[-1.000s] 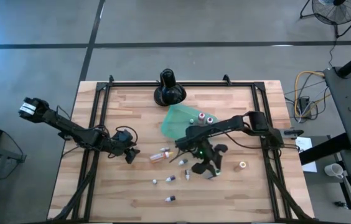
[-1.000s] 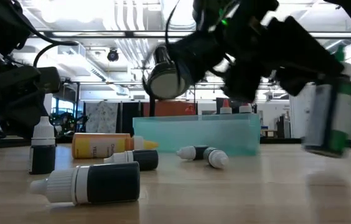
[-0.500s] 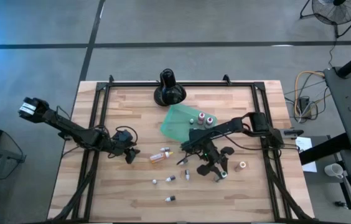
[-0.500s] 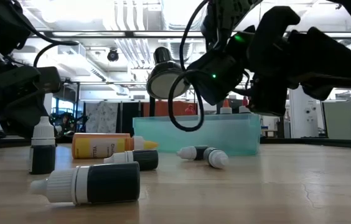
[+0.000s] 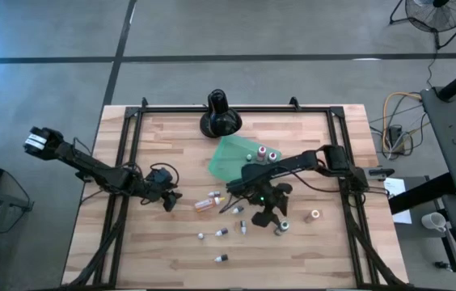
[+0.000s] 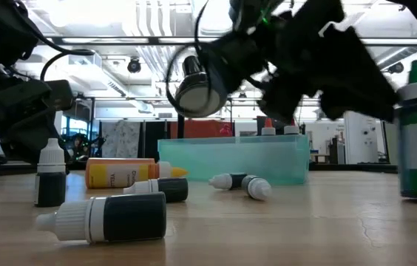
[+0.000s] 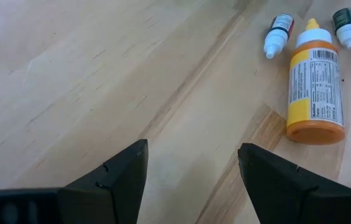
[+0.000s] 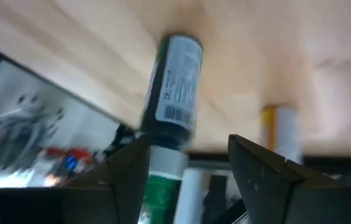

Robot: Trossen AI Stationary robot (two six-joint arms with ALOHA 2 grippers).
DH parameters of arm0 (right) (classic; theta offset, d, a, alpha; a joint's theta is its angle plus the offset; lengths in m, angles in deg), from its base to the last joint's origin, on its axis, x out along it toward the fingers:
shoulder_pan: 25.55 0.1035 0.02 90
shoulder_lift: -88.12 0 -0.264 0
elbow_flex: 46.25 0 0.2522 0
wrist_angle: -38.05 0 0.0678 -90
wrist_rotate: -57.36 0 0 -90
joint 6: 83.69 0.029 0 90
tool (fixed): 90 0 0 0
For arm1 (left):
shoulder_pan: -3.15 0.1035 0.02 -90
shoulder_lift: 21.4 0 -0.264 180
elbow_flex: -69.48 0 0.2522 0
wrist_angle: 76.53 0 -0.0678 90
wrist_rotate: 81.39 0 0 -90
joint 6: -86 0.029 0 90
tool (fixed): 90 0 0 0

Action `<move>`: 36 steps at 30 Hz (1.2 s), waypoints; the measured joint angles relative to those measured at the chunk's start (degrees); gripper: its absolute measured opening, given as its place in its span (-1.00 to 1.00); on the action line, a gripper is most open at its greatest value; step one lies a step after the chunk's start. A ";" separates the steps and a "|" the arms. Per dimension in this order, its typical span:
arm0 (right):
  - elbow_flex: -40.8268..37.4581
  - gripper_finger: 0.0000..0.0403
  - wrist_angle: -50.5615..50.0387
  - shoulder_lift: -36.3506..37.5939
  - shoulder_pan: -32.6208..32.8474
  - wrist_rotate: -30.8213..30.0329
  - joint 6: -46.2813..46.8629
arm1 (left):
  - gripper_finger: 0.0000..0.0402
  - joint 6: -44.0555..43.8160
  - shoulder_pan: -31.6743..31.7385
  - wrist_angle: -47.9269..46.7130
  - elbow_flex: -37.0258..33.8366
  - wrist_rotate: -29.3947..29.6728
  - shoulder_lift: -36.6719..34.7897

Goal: Pick & Place food coloring
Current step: Adjust the large green food coloring bottle, then adjust the large yellow food coloring bottle

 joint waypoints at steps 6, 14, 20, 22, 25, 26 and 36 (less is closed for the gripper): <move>7.87 0.08 -0.67 0.16 -1.14 -6.24 -1.11 | 0.11 -0.03 0.02 0.00 -0.02 -0.16 0.00; 18.10 0.08 4.24 0.39 -1.48 -21.44 -12.97 | 0.11 0.58 0.02 0.23 -0.02 -0.48 0.00; 18.17 0.07 22.56 0.32 -1.13 -31.04 -47.38 | 0.11 4.24 0.02 0.74 -0.04 -0.64 0.00; 16.72 0.07 28.08 -0.08 -1.61 -30.66 -50.36 | 0.11 5.49 0.02 1.52 -0.04 -0.66 0.00; 13.86 0.07 33.13 -0.62 -2.72 -28.81 -47.34 | 0.11 7.57 0.02 3.88 -0.04 -0.67 0.00; 12.77 0.07 34.46 -0.76 -2.86 -28.80 -46.96 | 0.11 8.15 0.02 4.52 -0.04 -0.66 0.00; 4.01 0.06 47.59 -2.44 -2.80 -28.61 -47.86 | 0.11 7.62 0.02 6.14 0.31 -0.70 0.02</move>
